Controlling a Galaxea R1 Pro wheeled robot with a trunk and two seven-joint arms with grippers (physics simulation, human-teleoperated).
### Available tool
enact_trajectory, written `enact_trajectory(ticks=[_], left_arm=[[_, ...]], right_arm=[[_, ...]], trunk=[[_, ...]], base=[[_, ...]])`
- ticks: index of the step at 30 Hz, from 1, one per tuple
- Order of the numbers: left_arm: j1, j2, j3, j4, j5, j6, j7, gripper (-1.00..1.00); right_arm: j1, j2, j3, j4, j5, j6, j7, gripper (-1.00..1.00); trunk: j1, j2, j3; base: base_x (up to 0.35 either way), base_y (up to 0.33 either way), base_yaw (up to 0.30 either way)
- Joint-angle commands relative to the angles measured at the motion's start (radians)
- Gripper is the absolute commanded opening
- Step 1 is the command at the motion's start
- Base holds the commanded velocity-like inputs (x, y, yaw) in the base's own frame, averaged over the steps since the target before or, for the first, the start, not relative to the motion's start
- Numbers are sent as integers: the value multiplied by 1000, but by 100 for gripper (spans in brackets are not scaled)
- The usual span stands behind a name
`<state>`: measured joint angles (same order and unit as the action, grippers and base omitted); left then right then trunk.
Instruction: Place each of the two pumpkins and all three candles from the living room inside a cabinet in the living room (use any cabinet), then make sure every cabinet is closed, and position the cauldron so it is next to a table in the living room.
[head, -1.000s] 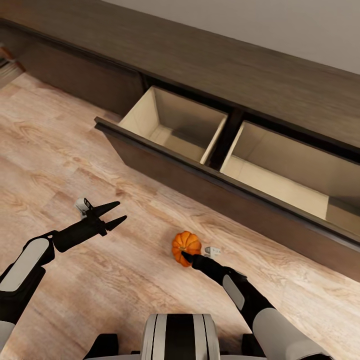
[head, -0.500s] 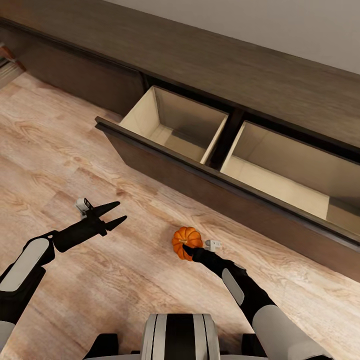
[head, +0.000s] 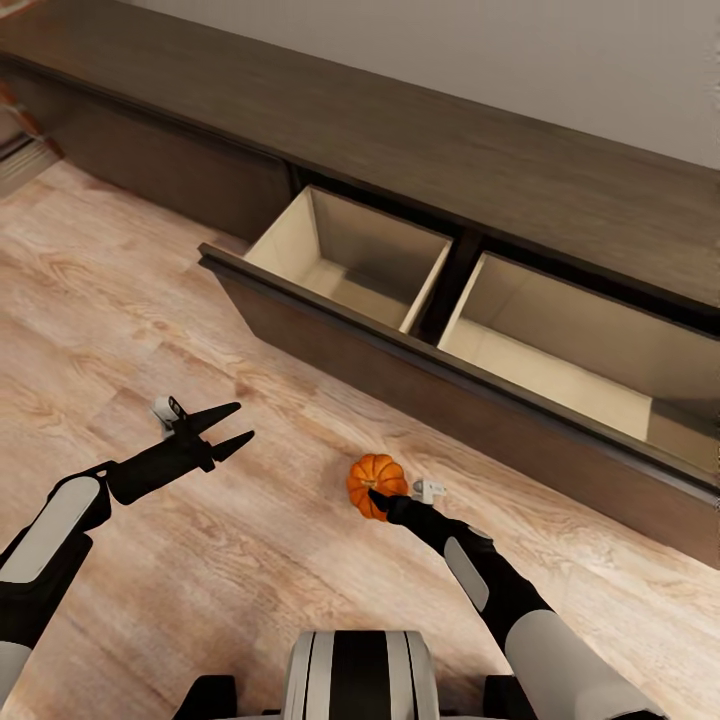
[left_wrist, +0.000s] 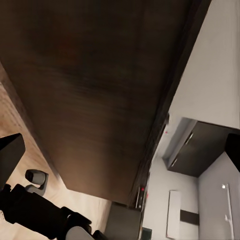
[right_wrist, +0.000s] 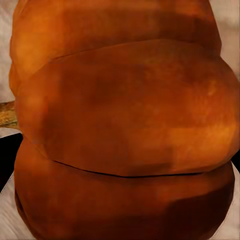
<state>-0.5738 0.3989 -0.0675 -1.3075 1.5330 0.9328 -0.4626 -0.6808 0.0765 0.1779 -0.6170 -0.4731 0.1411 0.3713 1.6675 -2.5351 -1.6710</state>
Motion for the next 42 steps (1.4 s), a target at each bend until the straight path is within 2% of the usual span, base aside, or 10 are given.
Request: enact_trajectory(ticks=[1, 12, 17, 18, 23, 42], left_arm=[[0, 0, 0, 1, -1, 0, 0, 100], [0, 1, 2, 7, 1, 2, 13, 100], [0, 2, 5, 8, 6, 6, 15, 100], [0, 3, 33, 8, 7, 10, 15, 100], [0, 4, 53, 8, 9, 13, 13, 100], [0, 0, 48, 11, 10, 9, 15, 100]], right_arm=[[0, -1, 0, 0, 1, -1, 0, -100], [0, 3, 0, 3, 0, -1, 3, -100], [1, 4, 0, 3, -3, -1, 1, -100], [1, 5, 3, 3, -1, -4, -1, -100], [3, 5, 5, 3, -1, -3, -5, -100], [4, 5, 6, 9, -5, 4, -3, -100]], trunk=[[0, 0, 4], [-5, 3, 47], [-8, 4, 66], [-8, 4, 70], [-10, 5, 89], [-19, 10, 163]], base=[[0, 0, 0], [-5, 0, 0], [-285, 0, 0], [-282, 0, 110], [-91, 0, 239], [-1, 0, 292]])
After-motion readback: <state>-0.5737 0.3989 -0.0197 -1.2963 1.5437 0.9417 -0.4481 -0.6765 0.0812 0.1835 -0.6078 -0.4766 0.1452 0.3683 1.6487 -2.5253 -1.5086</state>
